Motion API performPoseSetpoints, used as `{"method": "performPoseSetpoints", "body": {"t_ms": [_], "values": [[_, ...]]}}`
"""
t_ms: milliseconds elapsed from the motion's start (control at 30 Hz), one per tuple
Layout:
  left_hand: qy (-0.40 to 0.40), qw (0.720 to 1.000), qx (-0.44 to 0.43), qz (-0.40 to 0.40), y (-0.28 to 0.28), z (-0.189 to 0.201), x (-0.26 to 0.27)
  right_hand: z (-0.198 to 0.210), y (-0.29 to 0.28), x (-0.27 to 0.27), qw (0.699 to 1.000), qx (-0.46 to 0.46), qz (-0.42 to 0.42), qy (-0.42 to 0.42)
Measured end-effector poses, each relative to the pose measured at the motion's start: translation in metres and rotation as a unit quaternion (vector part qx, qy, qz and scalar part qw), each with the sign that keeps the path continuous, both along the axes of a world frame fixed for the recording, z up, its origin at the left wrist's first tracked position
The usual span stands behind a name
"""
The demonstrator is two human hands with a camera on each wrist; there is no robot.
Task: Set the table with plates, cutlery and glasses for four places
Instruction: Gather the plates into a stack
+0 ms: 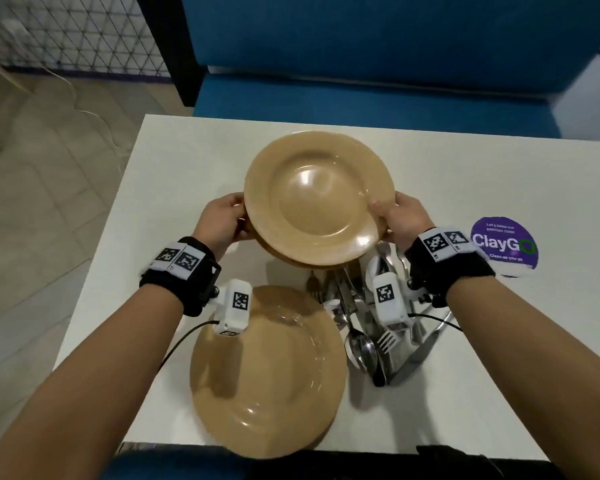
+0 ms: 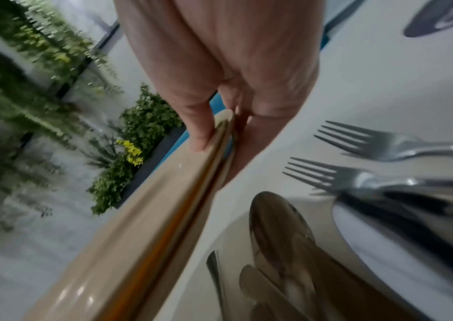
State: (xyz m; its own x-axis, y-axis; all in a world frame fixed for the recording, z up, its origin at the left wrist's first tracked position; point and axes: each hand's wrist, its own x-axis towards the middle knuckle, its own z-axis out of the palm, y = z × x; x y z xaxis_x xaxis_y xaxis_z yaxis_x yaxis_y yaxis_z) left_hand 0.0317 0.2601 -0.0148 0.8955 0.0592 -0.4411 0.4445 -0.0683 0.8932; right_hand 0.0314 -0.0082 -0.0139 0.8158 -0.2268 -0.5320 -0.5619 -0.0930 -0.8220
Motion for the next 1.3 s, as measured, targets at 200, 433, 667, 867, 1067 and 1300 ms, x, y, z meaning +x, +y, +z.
{"method": "performPoseSetpoints", "body": {"t_ms": [200, 433, 667, 867, 1067, 1300], "values": [[0.049, 0.989, 0.111, -0.081, 0.028, -0.005, -0.046, 0.003, 0.002, -0.029, 0.999, 0.024, -0.016, -0.023], [0.115, 0.847, 0.402, -0.329, 0.043, -0.024, -0.093, 0.005, 0.005, -0.053, 0.998, 0.045, -0.031, -0.044], [0.037, 0.939, 0.306, -0.153, 0.061, -0.009, -0.074, 0.012, 0.008, -0.058, 0.995, 0.064, -0.011, -0.075], [-0.008, 0.99, 0.14, 0.02, 0.025, 0.014, -0.045, 0.02, 0.006, -0.05, 0.986, -0.119, 0.049, -0.11], [0.037, 0.999, 0.037, 0.016, -0.063, 0.022, -0.038, 0.026, -0.041, -0.043, 0.962, -0.25, 0.102, -0.032], [-0.01, 0.988, 0.133, -0.084, -0.2, 0.035, -0.024, 0.026, -0.161, -0.054, 0.958, -0.276, 0.072, 0.004]]}}
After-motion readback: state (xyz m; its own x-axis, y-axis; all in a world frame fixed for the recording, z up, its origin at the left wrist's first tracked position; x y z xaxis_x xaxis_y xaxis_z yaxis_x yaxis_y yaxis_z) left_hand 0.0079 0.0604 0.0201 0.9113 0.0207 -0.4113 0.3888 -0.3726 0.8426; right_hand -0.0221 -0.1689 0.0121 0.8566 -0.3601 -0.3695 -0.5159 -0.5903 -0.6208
